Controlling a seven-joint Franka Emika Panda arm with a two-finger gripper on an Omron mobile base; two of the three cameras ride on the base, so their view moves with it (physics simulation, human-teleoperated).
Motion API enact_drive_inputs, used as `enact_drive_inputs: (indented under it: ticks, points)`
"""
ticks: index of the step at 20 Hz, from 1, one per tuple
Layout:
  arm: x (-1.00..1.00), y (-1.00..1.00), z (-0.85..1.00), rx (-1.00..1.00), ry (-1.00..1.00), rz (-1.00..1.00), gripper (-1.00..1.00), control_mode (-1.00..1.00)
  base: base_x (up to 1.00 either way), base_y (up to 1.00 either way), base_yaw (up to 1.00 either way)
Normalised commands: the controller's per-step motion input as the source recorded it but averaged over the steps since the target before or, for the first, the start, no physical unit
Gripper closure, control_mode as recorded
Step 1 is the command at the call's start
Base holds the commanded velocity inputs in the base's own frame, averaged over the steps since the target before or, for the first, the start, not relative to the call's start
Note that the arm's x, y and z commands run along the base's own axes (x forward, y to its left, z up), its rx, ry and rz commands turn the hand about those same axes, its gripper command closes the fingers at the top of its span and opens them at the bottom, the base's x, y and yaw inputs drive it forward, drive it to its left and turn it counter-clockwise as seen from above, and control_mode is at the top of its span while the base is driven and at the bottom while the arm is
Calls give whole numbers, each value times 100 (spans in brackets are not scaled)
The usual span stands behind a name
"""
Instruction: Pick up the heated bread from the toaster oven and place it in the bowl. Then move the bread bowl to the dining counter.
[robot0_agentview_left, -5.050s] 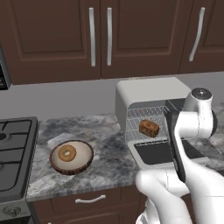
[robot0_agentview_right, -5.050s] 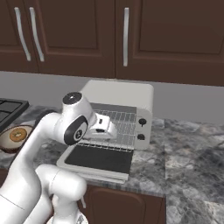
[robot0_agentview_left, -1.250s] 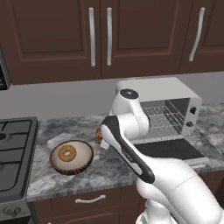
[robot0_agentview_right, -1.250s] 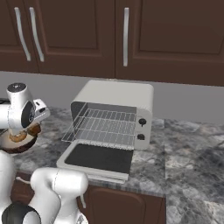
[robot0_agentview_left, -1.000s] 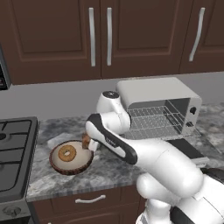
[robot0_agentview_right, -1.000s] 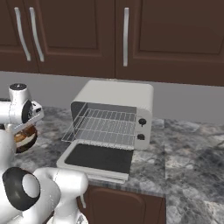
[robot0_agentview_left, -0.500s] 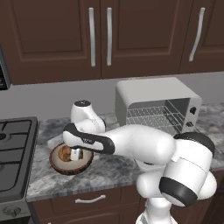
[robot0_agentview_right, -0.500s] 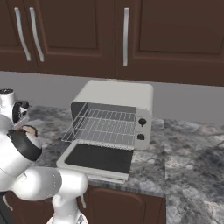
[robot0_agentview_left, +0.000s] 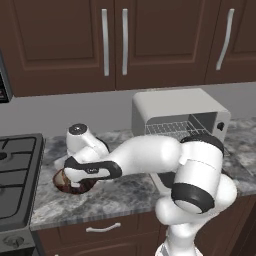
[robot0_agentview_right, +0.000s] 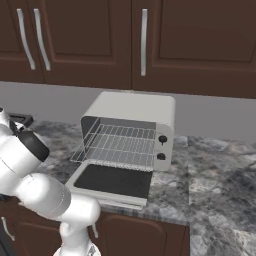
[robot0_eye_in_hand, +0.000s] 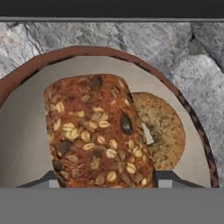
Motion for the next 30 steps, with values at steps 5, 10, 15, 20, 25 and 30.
enact_drive_inputs:
  ticks: [5,10,15,20,25,30]
  points:
    - [30,1,4,0,-3,-1,-100,-100,0,0,0]
    - [-57,-11,28,4,5,-6,-100,-100,0,0,0]
    - [-45,-14,27,3,8,-7,-100,-100,0,0,0]
    - [-38,-73,19,17,0,-17,-100,-100,0,0,0]
    - [-30,-89,-2,24,0,-45,-100,-100,0,0,0]
    - [-17,-57,-15,18,4,-65,-100,-100,0,0,0]
